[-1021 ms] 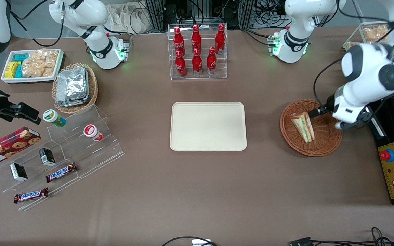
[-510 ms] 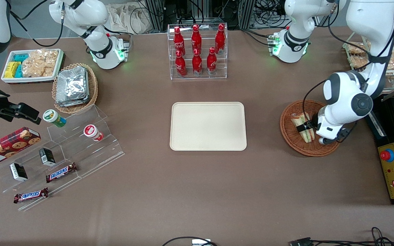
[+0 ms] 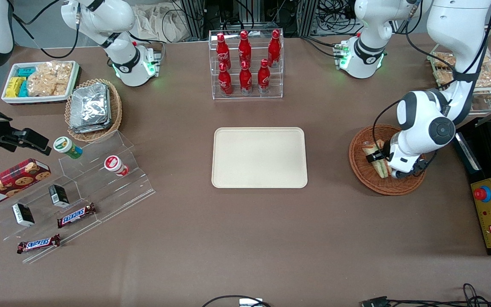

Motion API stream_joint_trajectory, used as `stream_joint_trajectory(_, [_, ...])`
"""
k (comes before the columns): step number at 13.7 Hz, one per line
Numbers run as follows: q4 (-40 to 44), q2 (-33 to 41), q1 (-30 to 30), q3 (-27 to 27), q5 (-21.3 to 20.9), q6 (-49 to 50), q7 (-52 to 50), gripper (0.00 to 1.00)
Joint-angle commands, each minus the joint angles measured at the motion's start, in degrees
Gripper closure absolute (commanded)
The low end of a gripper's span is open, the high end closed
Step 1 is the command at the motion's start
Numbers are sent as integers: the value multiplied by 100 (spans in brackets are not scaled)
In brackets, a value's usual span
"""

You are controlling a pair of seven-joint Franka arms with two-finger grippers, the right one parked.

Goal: Place sandwich from basket to tray
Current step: 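Lift the sandwich up out of the basket with the left gripper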

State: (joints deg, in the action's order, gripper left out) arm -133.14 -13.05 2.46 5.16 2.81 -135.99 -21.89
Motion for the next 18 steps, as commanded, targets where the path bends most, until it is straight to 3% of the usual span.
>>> stream_joint_trajectory(1, [-256, 285, -44, -6, 9, -165, -105, 100])
stream_joint_trajectory(3, [-213, 539, -44, -6, 9, 132, -97, 100])
stream_joint_trajectory(6, [164, 1329, -35, -6, 9, 1386, -18, 100])
stream_joint_trajectory(9, [1330, 1735, -26, -24, -17, 3134, 131, 100])
stream_joint_trajectory(12, [2789, 1683, -26, -15, -44, 4700, 456, 100])
stream_joint_trajectory(15, [3854, 1420, -131, 81, -52, 5599, 834, 100])
stream_joint_trajectory(18, [4523, 973, -360, 842, -227, 5960, 783, 100])
